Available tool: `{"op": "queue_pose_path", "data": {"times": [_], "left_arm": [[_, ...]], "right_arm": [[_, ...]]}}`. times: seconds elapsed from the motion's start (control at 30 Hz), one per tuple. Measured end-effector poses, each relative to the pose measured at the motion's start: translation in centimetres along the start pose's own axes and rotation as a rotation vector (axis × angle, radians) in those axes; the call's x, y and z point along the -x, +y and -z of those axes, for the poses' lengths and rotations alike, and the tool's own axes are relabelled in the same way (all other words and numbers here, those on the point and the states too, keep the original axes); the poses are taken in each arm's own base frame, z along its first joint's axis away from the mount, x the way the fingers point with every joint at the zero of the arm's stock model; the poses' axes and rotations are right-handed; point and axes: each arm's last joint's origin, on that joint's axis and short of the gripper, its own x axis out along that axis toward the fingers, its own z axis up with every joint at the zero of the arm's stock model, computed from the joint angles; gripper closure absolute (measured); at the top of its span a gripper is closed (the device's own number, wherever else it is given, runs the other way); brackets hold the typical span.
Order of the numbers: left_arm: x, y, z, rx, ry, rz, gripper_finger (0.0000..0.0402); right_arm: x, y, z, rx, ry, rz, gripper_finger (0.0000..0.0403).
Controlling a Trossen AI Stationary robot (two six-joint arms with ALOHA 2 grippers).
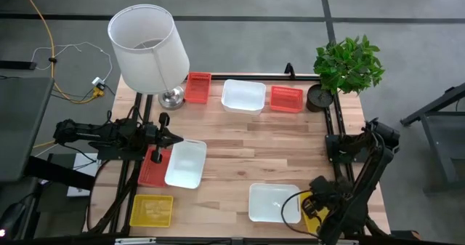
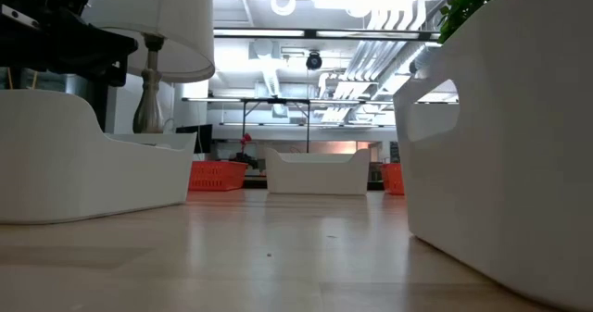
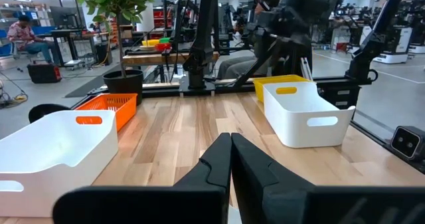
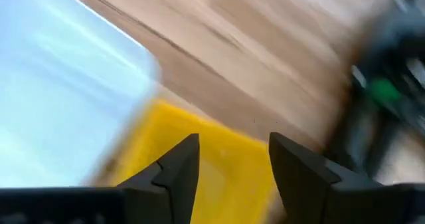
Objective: Stack baskets by color
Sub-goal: Stack the left yellow bin on the right stacked yellow bins
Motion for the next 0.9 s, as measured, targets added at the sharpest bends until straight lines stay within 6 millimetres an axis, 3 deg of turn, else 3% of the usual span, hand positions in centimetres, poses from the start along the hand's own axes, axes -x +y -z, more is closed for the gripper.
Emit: {"op": "queue_pose_path", "data": {"times": [0.13, 0.23, 0.37, 0.5, 0.6, 0.73, 0.9], "left_arm": [[0.0, 0.0, 0.0, 0.000, 0.000, 0.000, 0.0401], [0.0, 0.0, 0.0, 0.000, 0.000, 0.000, 0.0402], [0.0, 0.0, 0.0, 0.000, 0.000, 0.000, 0.0402], [0.0, 0.0, 0.0, 0.000, 0.000, 0.000, 0.0401], [0.0, 0.0, 0.0, 0.000, 0.000, -0.001, 0.0401], [0.0, 0.0, 0.0, 0.000, 0.000, 0.000, 0.0402], [0.0, 0.0, 0.0, 0.000, 0.000, -0.001, 0.0402]], "right_arm": [[-0.4, 1.3, -1.2, 0.103, -0.097, -0.099, 0.0242], [-1.0, 2.2, -3.1, 0.176, -0.198, -0.111, 0.0242], [-2.4, 3.3, -7.3, 0.255, -0.322, -0.050, 0.0242], [-4.5, 4.6, -12.1, 0.364, -0.308, -0.025, 0.0242], [-6.7, 5.7, -15.2, 0.447, -0.264, -0.093, 0.0242], [-11.1, 6.3, -18.1, 0.520, -0.230, -0.235, 0.0242], [-14.9, 5.4, -20.0, 0.515, -0.394, -0.387, 0.0242]]}}
